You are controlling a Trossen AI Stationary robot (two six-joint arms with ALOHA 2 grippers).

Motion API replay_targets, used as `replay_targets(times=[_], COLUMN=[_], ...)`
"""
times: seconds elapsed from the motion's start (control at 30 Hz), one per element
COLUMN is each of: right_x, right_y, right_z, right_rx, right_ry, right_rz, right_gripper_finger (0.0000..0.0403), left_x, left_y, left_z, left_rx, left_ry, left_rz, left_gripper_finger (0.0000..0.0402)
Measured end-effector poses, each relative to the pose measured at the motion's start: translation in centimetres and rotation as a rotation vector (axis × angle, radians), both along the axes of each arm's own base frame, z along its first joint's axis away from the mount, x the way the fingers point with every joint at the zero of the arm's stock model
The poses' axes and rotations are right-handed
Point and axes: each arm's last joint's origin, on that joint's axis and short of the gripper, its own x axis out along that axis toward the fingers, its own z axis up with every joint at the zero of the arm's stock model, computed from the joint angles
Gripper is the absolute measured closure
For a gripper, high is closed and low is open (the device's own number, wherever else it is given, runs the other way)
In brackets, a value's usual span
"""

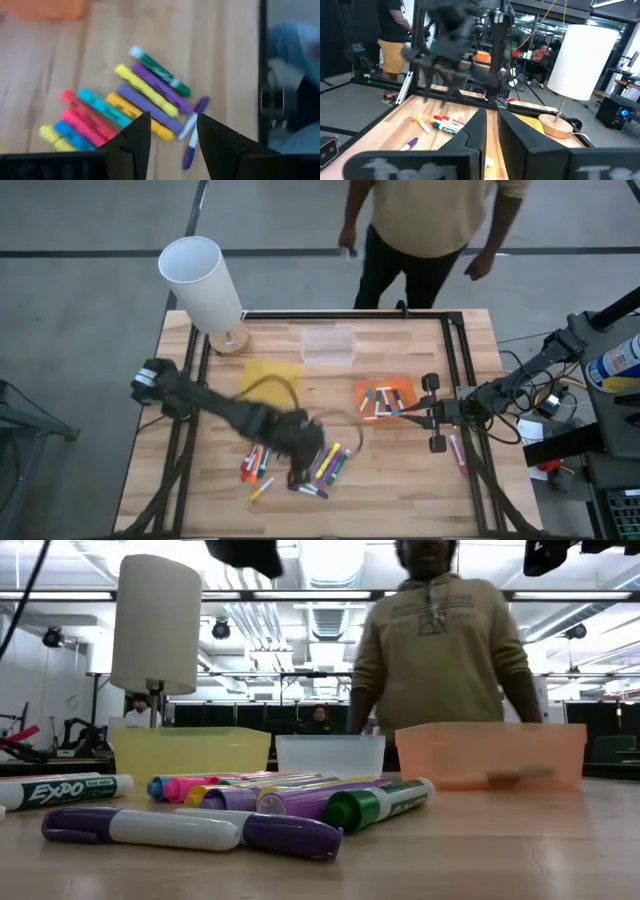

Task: Pick & Place Markers
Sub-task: Put the bottom small violet highlighter pen into the orange bin

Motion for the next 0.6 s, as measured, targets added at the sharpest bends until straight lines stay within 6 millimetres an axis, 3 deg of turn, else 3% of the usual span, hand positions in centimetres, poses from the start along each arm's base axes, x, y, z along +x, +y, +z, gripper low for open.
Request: replay_targets(times=[0.17, 0.6], right_x=[0.0, 0.0], right_y=[0.0, 0.0], right_z=[0.0, 0.0], right_rx=[0.000, 0.000], right_ry=[0.000, 0.000], right_rz=[0.000, 0.000], right_gripper_finger=[0.0360, 0.0360], left_x=[-0.8, -3.7], left_y=[-3.5, -5.9], left_z=[-3.9, -10.1], left_rx=[0.065, 0.008], left_ry=[-0.054, -0.002], left_rz=[-0.036, -0.056], left_gripper_finger=[0.0250, 0.0250])
